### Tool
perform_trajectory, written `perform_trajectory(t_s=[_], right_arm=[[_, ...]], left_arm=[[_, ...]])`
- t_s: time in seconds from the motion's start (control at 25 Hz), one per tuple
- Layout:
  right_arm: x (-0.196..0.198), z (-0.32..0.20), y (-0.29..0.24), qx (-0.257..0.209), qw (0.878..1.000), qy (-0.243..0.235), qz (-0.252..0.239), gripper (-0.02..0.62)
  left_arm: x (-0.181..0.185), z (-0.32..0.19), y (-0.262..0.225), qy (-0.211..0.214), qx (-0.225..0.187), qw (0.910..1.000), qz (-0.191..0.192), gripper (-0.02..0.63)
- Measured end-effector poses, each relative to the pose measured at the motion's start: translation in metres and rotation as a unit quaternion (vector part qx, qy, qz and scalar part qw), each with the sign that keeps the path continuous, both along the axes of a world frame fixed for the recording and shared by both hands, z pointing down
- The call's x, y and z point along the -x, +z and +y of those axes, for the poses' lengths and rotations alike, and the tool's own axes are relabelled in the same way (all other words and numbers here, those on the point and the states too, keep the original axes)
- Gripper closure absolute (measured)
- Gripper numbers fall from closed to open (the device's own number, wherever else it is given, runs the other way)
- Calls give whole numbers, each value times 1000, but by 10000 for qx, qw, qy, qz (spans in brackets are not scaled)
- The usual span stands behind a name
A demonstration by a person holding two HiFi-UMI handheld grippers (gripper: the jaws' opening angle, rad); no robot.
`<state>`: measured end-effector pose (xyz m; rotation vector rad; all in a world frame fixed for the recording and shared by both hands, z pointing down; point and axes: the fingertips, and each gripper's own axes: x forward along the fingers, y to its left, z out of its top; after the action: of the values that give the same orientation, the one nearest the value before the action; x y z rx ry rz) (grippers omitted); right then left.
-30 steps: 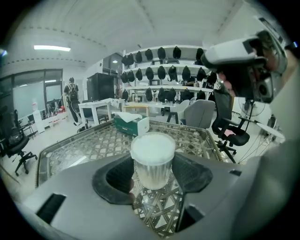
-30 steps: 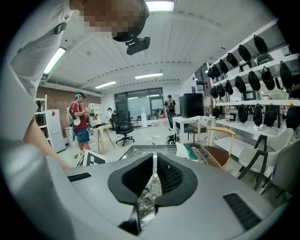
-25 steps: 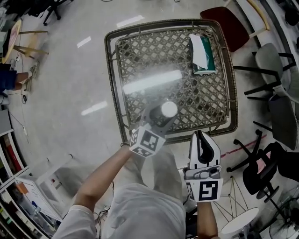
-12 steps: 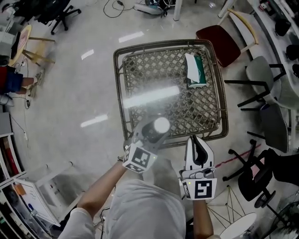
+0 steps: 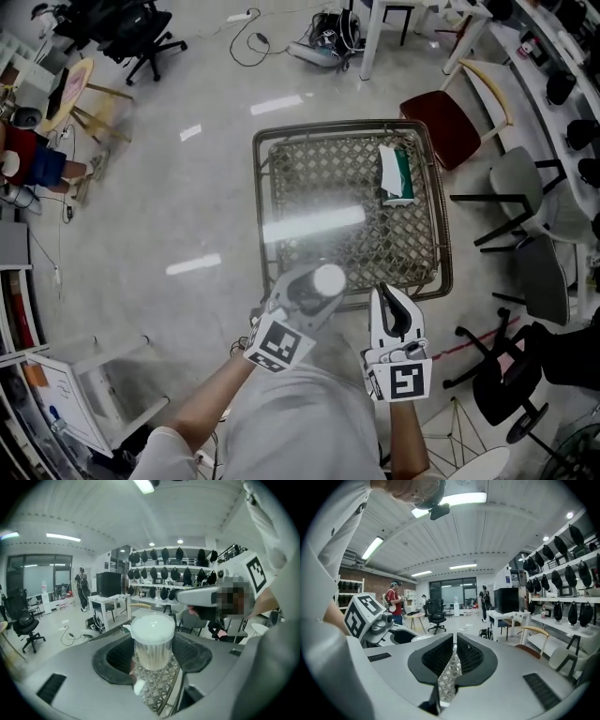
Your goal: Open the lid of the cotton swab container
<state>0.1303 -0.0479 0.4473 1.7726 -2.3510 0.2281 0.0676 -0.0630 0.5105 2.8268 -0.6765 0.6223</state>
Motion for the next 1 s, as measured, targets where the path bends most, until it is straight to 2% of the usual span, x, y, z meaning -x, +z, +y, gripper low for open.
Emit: perform_trajectory(t_s=[0.16,0.44,0.72,0.76,0.88,1.0], right_arm=[[15,1,-16,34,9992,-387,39,596],[39,10,-53,-263,9951,-949,125,595],[63,26,-73,-350,9830,-1780,-290,594],[67,29,-77,-352,9799,-1931,-344,581],[79,34,-85,-215,9700,-2399,-340,484],[91,37,-92,52,9566,-2870,-496,458]], left_arm=[[9,5,-25,7,-91,10000,13,359],[23,20,-55,294,-235,9993,34,359],[35,35,-79,666,-163,9975,170,359],[36,36,-81,751,-174,9969,163,360],[39,40,-88,994,-187,9948,146,360],[40,42,-97,1195,-250,9925,115,360]])
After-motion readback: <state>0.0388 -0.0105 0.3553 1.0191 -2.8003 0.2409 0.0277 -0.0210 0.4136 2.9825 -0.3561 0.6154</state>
